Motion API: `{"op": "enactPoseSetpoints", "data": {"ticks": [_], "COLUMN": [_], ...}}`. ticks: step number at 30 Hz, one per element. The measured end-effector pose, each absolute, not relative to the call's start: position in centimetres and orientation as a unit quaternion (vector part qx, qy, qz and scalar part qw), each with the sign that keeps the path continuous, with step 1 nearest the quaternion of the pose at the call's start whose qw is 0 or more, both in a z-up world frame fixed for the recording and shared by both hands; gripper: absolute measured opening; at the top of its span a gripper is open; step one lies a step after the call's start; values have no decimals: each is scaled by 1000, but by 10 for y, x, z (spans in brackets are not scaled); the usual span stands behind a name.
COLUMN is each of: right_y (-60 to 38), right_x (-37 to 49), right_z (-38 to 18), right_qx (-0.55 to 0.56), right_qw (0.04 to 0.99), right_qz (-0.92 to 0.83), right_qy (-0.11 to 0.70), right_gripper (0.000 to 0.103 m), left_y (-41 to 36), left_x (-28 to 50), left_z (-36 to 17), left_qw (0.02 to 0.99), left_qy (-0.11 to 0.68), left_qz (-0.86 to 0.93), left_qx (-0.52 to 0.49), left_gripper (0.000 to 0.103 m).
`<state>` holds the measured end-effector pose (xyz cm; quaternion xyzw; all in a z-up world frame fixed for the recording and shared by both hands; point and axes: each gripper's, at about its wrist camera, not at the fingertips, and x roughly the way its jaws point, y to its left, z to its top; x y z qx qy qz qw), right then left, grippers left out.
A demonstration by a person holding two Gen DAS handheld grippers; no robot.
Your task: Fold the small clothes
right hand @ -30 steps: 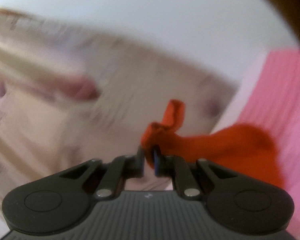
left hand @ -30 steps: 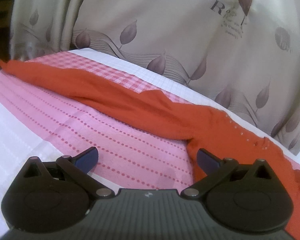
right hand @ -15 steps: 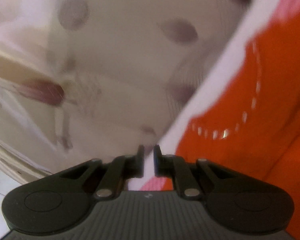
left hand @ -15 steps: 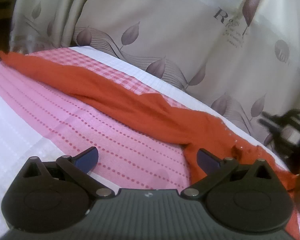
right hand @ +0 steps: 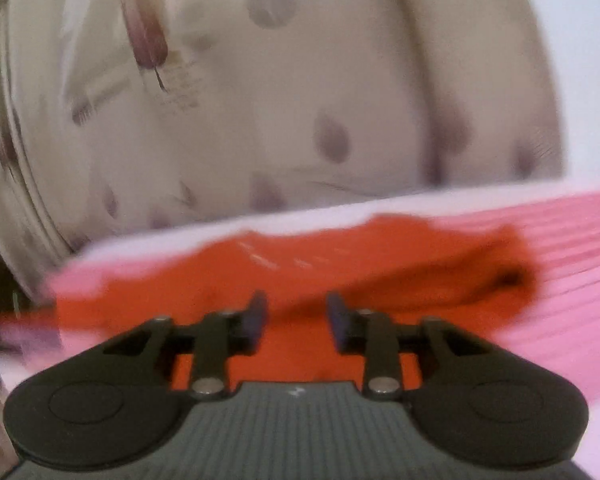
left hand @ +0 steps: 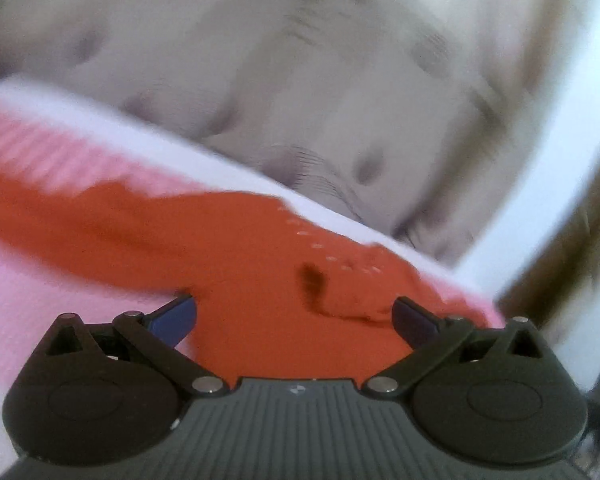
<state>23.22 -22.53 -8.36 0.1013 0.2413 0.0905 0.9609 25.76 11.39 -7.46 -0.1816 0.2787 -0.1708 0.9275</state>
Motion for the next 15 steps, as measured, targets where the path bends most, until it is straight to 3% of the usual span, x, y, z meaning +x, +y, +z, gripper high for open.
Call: {"op": "enactPoseSetpoints", "data": {"ticks": [2,5,8,12,13,14,15], "right_y": [-235,-251,-256,-257,-257,-256,-256], "right_x": [213,204,204,202,201,202,202], "right_z": [-94,-108,-110,-110,-110,-109,-109], "right_qx": [88,130,149,149,148,146,146], "right_qw": [966,961,962,961,961,962,962], "right_qz": [79,85,94,118,120,122,125], "right_qy": [228,228,210,201,199,197,196], "right_gripper": [80,82,82,82,82,82,82], "left_y": [86,57,41,32,29,27,24], "left_x": [280,320,356,376,378,378,378], "left_z": [-71,-82,-102,-115,-116,-116,-117], "left_qw": [930,923,902,902,900,899,901], "left_qy": [287,318,369,369,367,368,371], "left_qz": [-188,-192,-202,-206,-213,-220,-212], "left_qx": [-135,-102,-94,-93,-94,-91,-80], "left_gripper": [103,93,63,55,42,6,3]}}
